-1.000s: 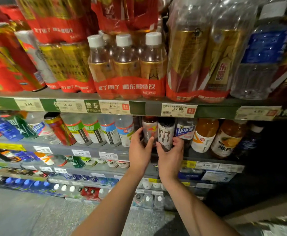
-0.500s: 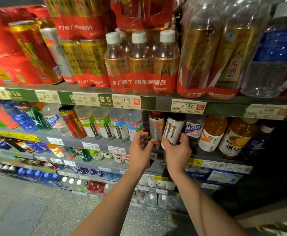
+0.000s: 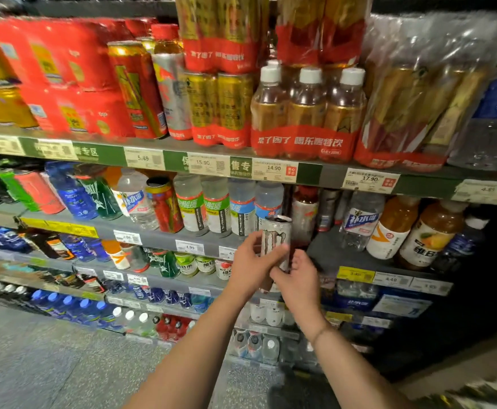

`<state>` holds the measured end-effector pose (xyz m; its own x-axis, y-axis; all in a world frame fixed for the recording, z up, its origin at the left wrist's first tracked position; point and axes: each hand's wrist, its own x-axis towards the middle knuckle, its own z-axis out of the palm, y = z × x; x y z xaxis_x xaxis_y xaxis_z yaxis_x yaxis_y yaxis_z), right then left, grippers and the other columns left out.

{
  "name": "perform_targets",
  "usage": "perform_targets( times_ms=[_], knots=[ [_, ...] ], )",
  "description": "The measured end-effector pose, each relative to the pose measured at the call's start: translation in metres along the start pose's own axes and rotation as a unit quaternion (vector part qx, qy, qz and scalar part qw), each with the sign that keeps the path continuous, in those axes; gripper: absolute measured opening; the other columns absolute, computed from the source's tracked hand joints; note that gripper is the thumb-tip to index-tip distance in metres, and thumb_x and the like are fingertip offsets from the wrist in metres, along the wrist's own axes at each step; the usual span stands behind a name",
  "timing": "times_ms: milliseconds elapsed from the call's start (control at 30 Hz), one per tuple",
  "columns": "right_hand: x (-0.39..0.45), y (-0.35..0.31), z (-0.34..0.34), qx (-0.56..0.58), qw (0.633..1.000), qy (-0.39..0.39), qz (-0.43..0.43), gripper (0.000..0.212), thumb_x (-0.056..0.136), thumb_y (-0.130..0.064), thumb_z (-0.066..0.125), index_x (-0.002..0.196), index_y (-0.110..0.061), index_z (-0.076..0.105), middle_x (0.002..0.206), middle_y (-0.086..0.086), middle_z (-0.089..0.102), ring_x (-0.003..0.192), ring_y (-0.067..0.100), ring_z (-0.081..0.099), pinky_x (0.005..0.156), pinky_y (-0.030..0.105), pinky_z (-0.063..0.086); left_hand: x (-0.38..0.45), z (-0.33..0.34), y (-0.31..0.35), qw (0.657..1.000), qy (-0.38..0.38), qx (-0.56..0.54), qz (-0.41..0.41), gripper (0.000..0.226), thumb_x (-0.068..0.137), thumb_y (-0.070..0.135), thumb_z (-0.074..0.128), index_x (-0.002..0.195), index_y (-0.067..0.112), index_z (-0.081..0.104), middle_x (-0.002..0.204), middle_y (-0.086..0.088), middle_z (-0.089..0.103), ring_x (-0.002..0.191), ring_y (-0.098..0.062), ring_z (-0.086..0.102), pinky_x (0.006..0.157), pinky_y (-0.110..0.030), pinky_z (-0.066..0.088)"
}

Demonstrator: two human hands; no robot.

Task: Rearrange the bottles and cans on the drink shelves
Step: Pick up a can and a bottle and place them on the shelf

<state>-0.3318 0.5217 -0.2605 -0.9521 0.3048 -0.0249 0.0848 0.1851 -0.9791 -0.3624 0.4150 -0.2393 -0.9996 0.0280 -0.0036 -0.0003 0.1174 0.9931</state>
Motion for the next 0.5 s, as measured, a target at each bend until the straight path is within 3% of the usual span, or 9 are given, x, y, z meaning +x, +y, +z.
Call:
perform_targets(
  times_ms=[100, 200, 233, 333, 400, 467, 500],
  knots=[
    [-0.022, -0.015, 0.045, -0.009, 0.999, -0.035, -0.023, 0.031, 0.058, -0.033, 0.072, 0.087, -0.029, 0.061, 0.086, -0.004, 0.072, 0.083, 0.011, 0.069, 0.076, 0.041, 0.056, -0.014, -0.056, 0.001, 1.000, 0.008, 0.003, -0.004, 0.047, 0.064, 0.051, 0.082, 0.095, 0.019, 0.069, 0.084, 0.000, 0.076, 0.077, -0.012, 0.069, 0.079, -0.039, 0.057],
    [-0.046, -0.032, 0.098, -0.011, 0.994, -0.104, -0.028, 0.032, 0.078, -0.007, 0.077, 0.096, -0.029, 0.062, 0.091, -0.011, 0.070, 0.080, -0.011, 0.065, 0.073, 0.016, 0.051, -0.029, -0.126, -0.001, 0.999, 0.044, -0.015, -0.004, 0.034, 0.072, 0.037, 0.083, 0.094, 0.016, 0.069, 0.085, -0.004, 0.076, 0.076, -0.012, 0.069, 0.075, -0.036, 0.057],
    [-0.054, -0.038, 0.116, -0.012, 0.991, -0.131, -0.030, 0.032, 0.082, -0.007, 0.076, 0.104, -0.027, 0.063, 0.096, -0.012, 0.069, 0.083, -0.014, 0.063, 0.075, 0.011, 0.050, -0.034, -0.149, -0.003, 0.998, 0.060, -0.028, -0.005, 0.028, 0.076, 0.031, 0.084, 0.094, 0.016, 0.070, 0.084, -0.003, 0.076, 0.075, -0.012, 0.069, 0.075, -0.035, 0.057],
    [-0.072, -0.046, 0.167, 0.012, 0.988, -0.154, -0.020, 0.047, 0.086, -0.022, 0.077, 0.129, -0.018, 0.060, 0.119, 0.000, 0.068, 0.110, 0.008, 0.064, 0.096, 0.027, 0.052, -0.048, -0.211, -0.009, 0.994, 0.096, -0.053, -0.017, 0.015, 0.083, 0.018, 0.081, 0.092, 0.017, 0.070, 0.079, 0.005, 0.076, 0.074, -0.009, 0.068, 0.072, -0.024, 0.054],
    [-0.086, -0.054, 0.198, 0.039, 0.987, -0.154, -0.016, 0.038, 0.090, -0.020, 0.073, 0.126, -0.017, 0.061, 0.117, 0.000, 0.067, 0.109, 0.012, 0.064, 0.093, 0.023, 0.051, -0.054, -0.249, -0.018, 0.992, 0.112, -0.052, -0.028, 0.017, 0.083, 0.023, 0.083, 0.090, 0.017, 0.069, 0.076, 0.009, 0.075, 0.073, -0.005, 0.067, 0.071, -0.021, 0.053],
    [-0.097, -0.060, 0.222, 0.043, 0.987, -0.150, -0.025, 0.026, 0.093, -0.015, 0.069, 0.117, -0.017, 0.062, 0.109, -0.002, 0.068, 0.101, 0.010, 0.065, 0.086, 0.017, 0.050, -0.059, -0.276, -0.024, 0.990, 0.126, -0.053, -0.035, 0.038, 0.077, 0.038, 0.086, 0.099, 0.011, 0.069, 0.087, 0.001, 0.077, 0.080, -0.010, 0.070, 0.080, -0.030, 0.057],
    [-0.101, -0.063, 0.233, 0.046, 0.988, -0.142, -0.026, 0.022, 0.093, -0.014, 0.068, 0.114, -0.017, 0.062, 0.106, 0.000, 0.069, 0.097, 0.011, 0.066, 0.084, 0.017, 0.051, -0.062, -0.287, -0.027, 0.988, 0.135, -0.055, -0.043, 0.044, 0.077, 0.039, 0.086, 0.102, 0.007, 0.068, 0.089, -0.003, 0.076, 0.080, -0.010, 0.070, 0.080, -0.027, 0.058]
  ],
)
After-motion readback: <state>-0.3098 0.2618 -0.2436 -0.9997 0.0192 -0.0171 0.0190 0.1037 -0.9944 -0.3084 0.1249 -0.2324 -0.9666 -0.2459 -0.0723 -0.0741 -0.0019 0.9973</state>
